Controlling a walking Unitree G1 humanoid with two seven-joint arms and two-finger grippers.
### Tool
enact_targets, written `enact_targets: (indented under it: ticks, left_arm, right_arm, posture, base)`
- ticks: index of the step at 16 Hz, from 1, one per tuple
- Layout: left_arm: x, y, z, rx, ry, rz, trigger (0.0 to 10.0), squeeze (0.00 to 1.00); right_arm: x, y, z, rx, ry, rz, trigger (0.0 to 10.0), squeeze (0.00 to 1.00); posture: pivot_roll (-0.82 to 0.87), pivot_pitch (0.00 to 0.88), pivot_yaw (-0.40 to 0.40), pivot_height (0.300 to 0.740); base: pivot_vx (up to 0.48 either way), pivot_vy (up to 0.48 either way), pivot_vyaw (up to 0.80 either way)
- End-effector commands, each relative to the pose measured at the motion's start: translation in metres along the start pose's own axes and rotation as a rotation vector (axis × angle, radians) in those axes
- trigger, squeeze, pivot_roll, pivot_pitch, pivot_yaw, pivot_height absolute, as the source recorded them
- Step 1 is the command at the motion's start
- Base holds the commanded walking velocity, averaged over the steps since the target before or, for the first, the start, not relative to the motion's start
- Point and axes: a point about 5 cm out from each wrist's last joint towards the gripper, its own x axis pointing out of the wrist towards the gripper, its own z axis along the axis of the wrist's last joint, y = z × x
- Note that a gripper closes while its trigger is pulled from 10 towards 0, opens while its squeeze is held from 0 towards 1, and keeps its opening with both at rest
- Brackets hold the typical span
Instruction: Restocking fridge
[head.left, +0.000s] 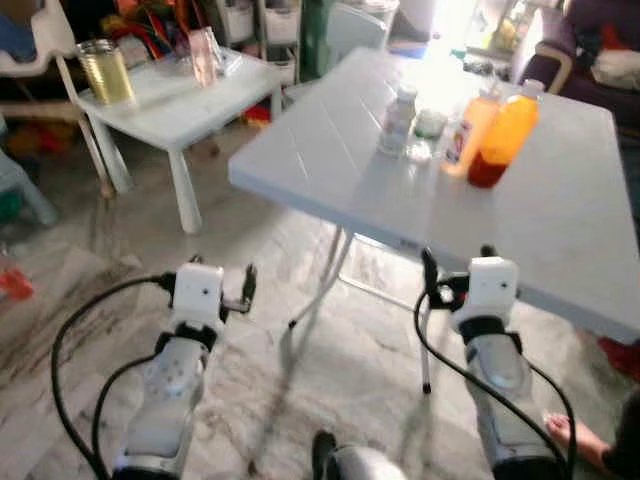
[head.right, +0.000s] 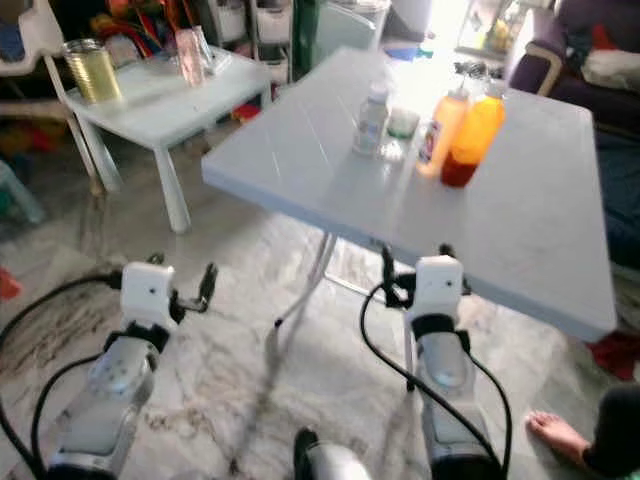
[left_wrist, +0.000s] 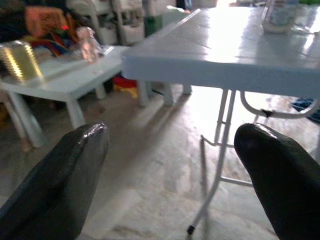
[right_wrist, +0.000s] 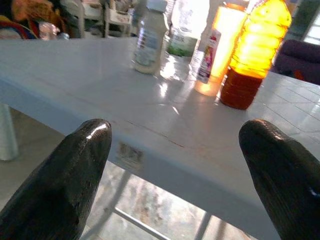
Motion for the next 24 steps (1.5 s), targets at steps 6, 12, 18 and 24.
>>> enact_targets:
  ticks: [6, 12, 18, 24]
  left_arm:
    - [0.006, 0.001, 0.007, -0.002, -0.033, -0.009, 10.0, 0.00]
    - [0.009, -0.002, 0.012, -0.008, -0.054, -0.022, 10.0, 0.00]
    - [0.010, -0.003, 0.013, -0.011, -0.057, -0.024, 10.0, 0.00]
    - [0.010, -0.001, 0.015, 0.000, -0.061, -0.023, 10.0, 0.00]
  right_arm:
    - [0.007, 0.003, 0.012, -0.007, -0.051, 0.009, 10.0, 0.00]
    - [0.008, 0.006, 0.015, -0.022, -0.068, 0.022, 10.0, 0.00]
    - [0.009, 0.008, 0.018, -0.033, -0.079, 0.037, 10.0, 0.00]
    - [0.009, 0.014, 0.021, -0.051, -0.095, 0.058, 10.0, 0.00]
  posture:
    - [0.06, 0.056, -0.021, 0.740]
    - [0.06, 0.069, -0.023, 0.740]
    - [0.05, 0.079, -0.032, 0.740]
    - [0.06, 0.091, -0.032, 0.740]
  base:
    - [0.287, 0.000, 0.00]
    - [0.346, 0.000, -0.40]
    - [0.322, 0.000, -0.80]
    - [0.135, 0.000, -0.11]
